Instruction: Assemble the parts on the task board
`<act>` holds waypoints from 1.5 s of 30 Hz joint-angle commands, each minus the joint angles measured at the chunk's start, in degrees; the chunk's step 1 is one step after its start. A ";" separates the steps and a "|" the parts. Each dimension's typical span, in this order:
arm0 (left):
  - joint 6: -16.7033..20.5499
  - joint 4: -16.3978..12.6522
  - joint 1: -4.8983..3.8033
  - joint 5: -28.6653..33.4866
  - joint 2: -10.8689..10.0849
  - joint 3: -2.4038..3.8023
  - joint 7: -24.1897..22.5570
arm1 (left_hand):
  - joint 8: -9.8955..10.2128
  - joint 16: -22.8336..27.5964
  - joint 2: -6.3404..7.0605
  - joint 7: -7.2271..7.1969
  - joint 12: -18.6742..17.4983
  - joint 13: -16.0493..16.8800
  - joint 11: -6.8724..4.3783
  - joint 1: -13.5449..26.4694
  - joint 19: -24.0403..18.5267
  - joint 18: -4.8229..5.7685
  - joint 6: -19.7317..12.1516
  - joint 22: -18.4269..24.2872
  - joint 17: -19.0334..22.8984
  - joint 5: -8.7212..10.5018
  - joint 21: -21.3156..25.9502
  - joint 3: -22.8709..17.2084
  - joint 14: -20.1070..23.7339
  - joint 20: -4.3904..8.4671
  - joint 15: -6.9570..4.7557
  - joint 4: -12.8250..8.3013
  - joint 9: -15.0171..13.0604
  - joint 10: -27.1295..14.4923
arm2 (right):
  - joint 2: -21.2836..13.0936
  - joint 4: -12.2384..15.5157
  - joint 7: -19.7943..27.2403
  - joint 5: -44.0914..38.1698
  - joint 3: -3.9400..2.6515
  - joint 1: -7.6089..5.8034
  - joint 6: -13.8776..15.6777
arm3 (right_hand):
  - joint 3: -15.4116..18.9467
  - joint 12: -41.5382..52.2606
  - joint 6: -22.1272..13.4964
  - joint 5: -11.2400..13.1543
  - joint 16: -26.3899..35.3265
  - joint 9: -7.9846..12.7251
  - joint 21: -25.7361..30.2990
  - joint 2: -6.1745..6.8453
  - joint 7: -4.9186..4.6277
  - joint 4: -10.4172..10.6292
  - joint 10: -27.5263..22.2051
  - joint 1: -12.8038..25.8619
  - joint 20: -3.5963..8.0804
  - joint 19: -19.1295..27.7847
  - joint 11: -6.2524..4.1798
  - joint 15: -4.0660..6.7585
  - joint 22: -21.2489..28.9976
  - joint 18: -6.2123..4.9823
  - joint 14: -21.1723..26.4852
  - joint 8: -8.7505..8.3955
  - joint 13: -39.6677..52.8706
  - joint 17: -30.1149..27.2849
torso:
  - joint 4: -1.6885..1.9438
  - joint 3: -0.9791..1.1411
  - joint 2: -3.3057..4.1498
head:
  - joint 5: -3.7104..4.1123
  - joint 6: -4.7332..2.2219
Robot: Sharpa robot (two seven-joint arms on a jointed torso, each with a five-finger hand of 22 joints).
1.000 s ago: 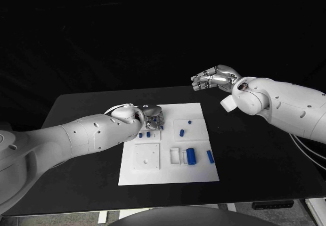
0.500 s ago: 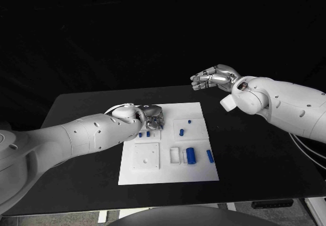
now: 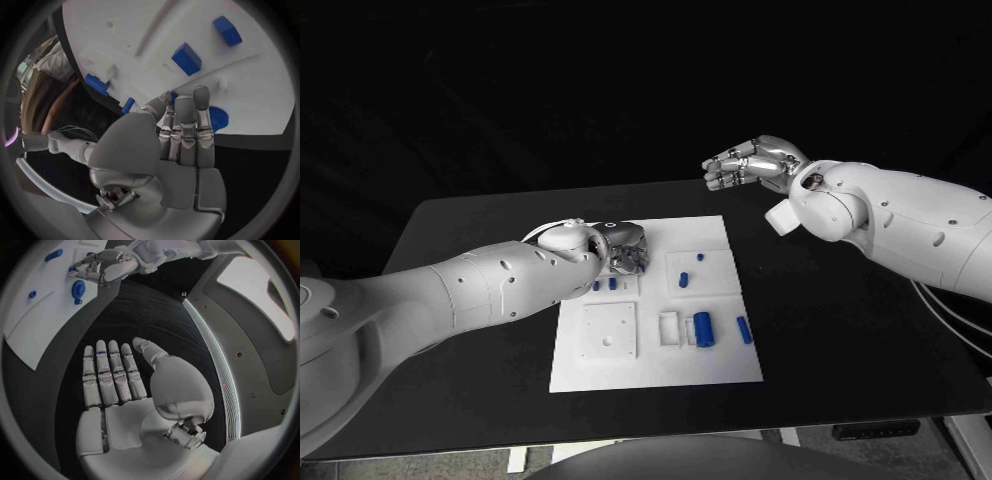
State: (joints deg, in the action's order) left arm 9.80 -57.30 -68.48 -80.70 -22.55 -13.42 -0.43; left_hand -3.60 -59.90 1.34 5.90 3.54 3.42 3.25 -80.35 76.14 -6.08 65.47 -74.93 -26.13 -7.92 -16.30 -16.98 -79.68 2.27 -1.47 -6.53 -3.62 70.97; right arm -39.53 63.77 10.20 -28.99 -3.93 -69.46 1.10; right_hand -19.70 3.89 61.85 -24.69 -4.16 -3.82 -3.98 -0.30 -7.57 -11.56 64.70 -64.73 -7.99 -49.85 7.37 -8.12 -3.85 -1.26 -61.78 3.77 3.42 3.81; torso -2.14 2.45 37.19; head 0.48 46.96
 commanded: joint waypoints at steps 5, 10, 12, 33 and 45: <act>1.08 0.07 0.58 -0.59 -0.15 -0.26 -0.73 | -0.05 -0.01 -1.79 -0.33 -0.22 -0.04 -0.80 -1.02 -0.01 -0.91 2.87 -1.20 -0.09 1.36 -1.03 -0.38 -0.90 0.83 -0.85 -1.56 -0.25 2.74 | 0.07 -0.03 0.10 0.12 -0.06 -0.01 -0.64 | -0.09 -0.32 0.07 -0.34 0.30 0.00 0.04 0.16 0.06 -0.15 0.22 0.38 -0.05 0.41 -0.20 -0.08 0.04 -0.19 0.35 -0.17 -0.08 -0.07 | 0.17 0.00 -0.06 | 0.12 0.04; 2.79 -0.16 0.60 -0.10 -0.51 -0.25 -1.00 | 0.00 0.06 -1.80 -0.47 -0.25 -0.04 -1.04 -0.36 -0.10 -0.63 3.58 -1.19 -0.14 2.17 -1.83 -1.98 -1.16 1.25 -1.14 -2.39 -0.26 3.56 | 0.17 -0.12 0.12 0.11 -0.06 -0.01 -0.72 | -0.09 -0.32 0.07 -0.34 0.30 0.00 0.04 0.16 0.06 -0.15 0.22 0.38 -0.05 0.41 -0.20 -0.08 0.04 -0.19 0.35 -0.17 -0.08 -0.07 | 0.13 -0.07 -0.09 | 0.10 -0.03; 3.24 -0.26 0.61 0.20 -0.68 -0.24 -1.16 | 0.00 0.20 -1.70 -0.51 -0.25 -0.04 -1.08 0.30 -0.26 -0.40 3.75 -1.14 -0.19 2.16 -2.42 -2.71 -1.21 1.44 -1.27 -2.73 -0.25 3.73 | 0.18 -0.16 0.13 0.11 -0.06 -0.01 -0.74 | -0.09 -0.32 0.07 -0.34 0.30 0.00 0.04 0.16 0.06 -0.15 0.22 0.38 -0.05 0.41 -0.20 -0.08 0.04 -0.19 0.35 -0.17 -0.08 -0.07 | 0.15 -0.08 -0.11 | 0.10 -0.04; 6.73 -2.86 0.59 6.04 -3.90 1.94 -2.70 | 0.00 0.45 -1.61 -0.46 -0.21 -0.02 -1.01 0.59 -0.58 -0.44 3.57 -1.03 -0.31 2.00 -3.00 -3.30 -1.22 1.53 -1.31 -3.04 -0.22 3.47 | 0.21 -0.81 0.14 0.07 -0.06 0.00 -1.23 | -0.10 -0.32 0.07 -0.43 0.29 0.00 0.03 0.13 0.07 -0.15 0.26 0.46 -0.05 0.45 -0.21 -0.09 0.04 -0.18 0.42 -0.18 -0.08 -0.07 | 0.20 -0.04 -0.05 | -0.31 -0.63; 1.02 -5.95 0.27 9.68 -6.99 4.50 -1.79 | 0.01 0.63 -1.63 -0.34 -0.23 -0.03 -0.83 0.77 -0.86 -0.41 3.05 -0.99 -0.35 2.15 -3.06 -3.30 -1.09 1.46 -1.21 -2.91 -0.19 2.88 | 0.18 -1.12 0.10 0.07 -0.06 0.01 -1.39 | -0.10 -0.32 0.07 -0.43 0.29 0.00 0.03 0.13 0.07 -0.15 0.26 0.46 -0.05 0.45 -0.21 -0.09 0.04 -0.18 0.42 -0.18 -0.08 -0.07 | 0.33 0.02 -0.07 | -0.63 -0.53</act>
State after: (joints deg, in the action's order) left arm 14.35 -62.86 -68.05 -73.20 -29.23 -9.01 -2.30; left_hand -3.48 -59.64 -0.29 5.51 3.14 3.44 2.23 -80.36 75.54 -5.72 68.67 -74.94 -26.43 -5.70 -19.02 -20.15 -80.68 3.49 -2.45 -9.52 -3.76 74.23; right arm -39.38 62.69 10.16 -29.01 -3.93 -69.46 0.44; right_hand -19.70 3.89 61.85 -24.91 -4.16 -3.82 -3.98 -0.30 -7.57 -11.56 64.70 -64.72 -7.99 -49.85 7.37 -8.12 -3.85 -1.26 -61.79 3.77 3.43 3.82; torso -1.86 2.42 37.12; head -0.01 46.38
